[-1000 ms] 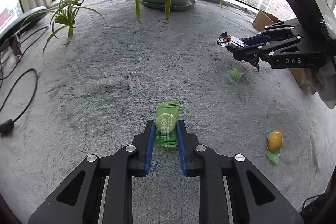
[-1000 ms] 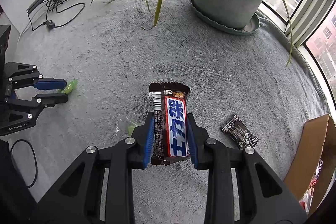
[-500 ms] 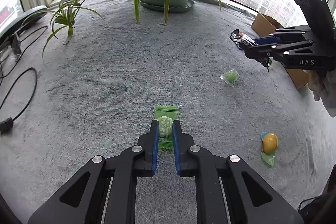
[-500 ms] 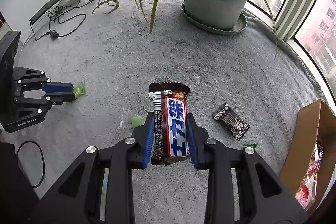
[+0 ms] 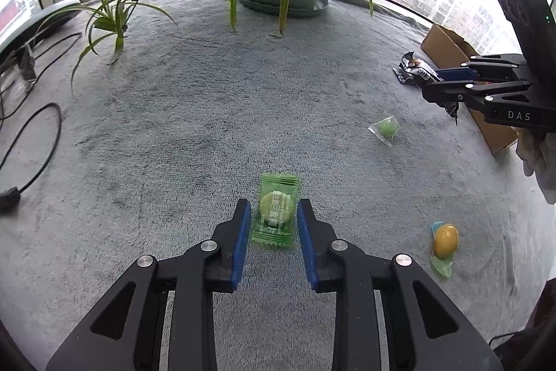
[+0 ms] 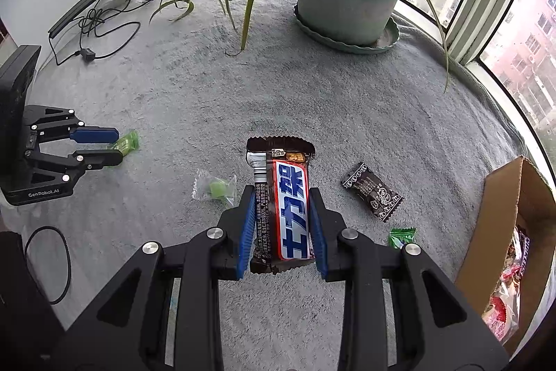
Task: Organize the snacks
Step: 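Carry the green candy and chocolate bar into the box and release both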
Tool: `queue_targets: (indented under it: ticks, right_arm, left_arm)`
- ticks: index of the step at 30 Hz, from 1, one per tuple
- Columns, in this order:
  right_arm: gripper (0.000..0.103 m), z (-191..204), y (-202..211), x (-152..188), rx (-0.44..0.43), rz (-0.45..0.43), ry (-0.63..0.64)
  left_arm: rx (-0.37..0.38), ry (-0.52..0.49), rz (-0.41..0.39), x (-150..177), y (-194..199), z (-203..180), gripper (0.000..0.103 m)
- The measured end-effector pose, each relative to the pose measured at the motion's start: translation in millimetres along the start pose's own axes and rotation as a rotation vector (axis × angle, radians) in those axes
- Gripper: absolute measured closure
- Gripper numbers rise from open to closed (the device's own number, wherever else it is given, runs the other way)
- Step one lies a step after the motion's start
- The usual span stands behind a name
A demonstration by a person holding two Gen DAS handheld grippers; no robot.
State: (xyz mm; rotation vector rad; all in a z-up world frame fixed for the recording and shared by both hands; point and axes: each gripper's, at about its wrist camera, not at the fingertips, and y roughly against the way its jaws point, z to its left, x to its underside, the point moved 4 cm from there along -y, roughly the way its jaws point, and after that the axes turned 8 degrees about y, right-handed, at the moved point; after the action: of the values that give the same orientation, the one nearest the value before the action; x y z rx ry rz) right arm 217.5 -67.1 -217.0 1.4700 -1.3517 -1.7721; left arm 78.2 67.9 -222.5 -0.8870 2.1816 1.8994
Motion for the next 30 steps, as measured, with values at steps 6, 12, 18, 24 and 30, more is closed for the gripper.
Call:
queue_targets:
  ticks: [6,12,18,24,30]
  right_arm:
    - [0.073,-1.5,2.6,2.0,0.013,-0.003,-0.003]
    - [0.073,-5.9,14.2,5.0,0.029,-0.025,-0.019]
    - [0.073,-15.9,34.0,12.2,0.042,-0.058,-0.053]
    - [0.073,-30.4,60.2,26.0,0.061,-0.093,-0.108]
    - [0.073,-53.3,88.5,47.8,0.101,-0.124,-0.182]
  left_arm:
    - [-0.019,-0.018,-0.011,-2.1,-2.3,-4.5,0.076]
    - [-0.029,-0.035,-0.018,-2.2,-0.9,-10.8,0.084]
    - [-0.021,-0.018,-0.059,-12.4,14.0,-12.0,0.084]
    - [0.009,-0.035,-0.117,-34.2,33.8,-29.1,0.084]
    - [0.045,-0.089,-0.177,-60.0,47.0,-60.6,0.084]
